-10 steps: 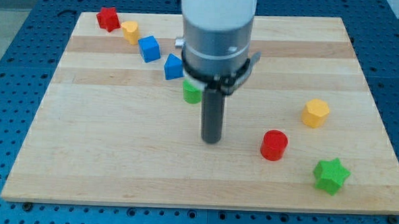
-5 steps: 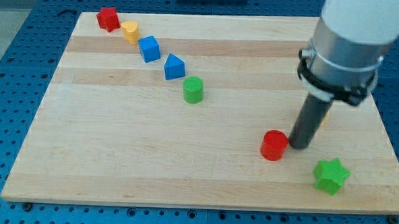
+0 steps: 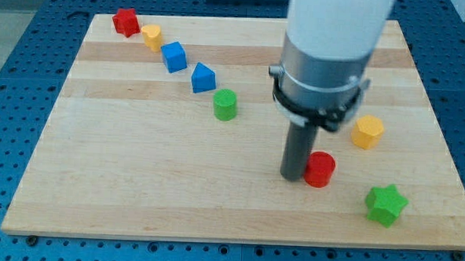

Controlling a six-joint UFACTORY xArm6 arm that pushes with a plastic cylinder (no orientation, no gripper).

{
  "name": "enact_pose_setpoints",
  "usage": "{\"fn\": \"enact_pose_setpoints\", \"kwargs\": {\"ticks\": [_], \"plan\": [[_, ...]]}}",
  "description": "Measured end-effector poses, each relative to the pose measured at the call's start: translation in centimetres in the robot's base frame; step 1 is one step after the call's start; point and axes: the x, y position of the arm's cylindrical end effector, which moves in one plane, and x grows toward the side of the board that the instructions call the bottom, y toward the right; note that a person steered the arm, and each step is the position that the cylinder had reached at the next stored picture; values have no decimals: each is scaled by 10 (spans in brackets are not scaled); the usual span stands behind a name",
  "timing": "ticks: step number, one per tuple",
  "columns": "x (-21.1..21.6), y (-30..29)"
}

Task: Push the red circle slightly up

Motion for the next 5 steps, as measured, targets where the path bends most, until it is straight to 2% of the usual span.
{"fn": "enact_pose_setpoints", "kwargs": {"ticks": [1, 3, 5], "plan": [[-18, -2], [20, -1], [19, 11]]}}
